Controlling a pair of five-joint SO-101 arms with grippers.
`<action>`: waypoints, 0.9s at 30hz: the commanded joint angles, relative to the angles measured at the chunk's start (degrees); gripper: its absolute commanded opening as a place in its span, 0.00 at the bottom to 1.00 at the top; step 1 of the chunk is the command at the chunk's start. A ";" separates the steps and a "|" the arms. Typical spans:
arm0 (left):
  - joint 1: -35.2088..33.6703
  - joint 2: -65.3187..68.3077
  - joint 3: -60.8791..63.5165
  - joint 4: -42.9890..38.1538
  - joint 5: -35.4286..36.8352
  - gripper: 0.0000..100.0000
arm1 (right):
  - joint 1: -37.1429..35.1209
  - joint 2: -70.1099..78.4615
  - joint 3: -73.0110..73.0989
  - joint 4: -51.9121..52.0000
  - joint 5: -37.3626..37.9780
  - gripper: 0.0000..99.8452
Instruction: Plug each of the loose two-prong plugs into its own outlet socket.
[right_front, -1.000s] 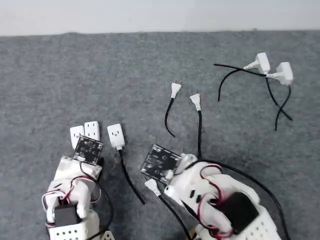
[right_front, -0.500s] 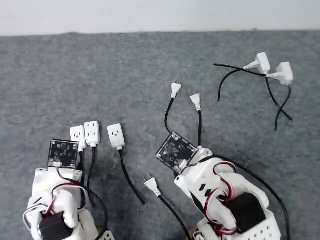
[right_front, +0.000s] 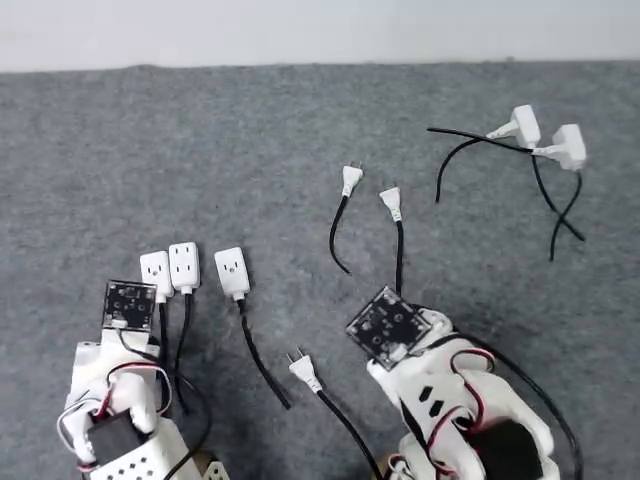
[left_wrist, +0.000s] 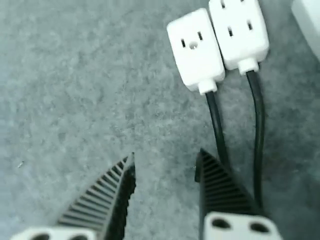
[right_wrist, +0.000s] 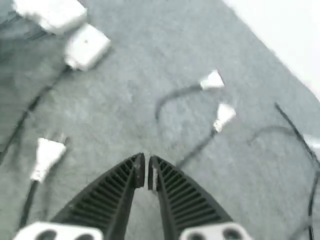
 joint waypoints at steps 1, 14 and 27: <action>-0.26 -0.62 0.22 1.85 -3.16 0.18 | 4.35 -3.65 3.69 -2.51 0.79 0.01; -1.05 -0.70 0.22 5.63 -4.75 0.18 | 4.70 -7.60 4.75 -2.33 0.44 0.01; -1.05 -0.70 0.22 5.63 -4.75 0.18 | 5.05 -7.60 4.66 -4.26 0.70 0.11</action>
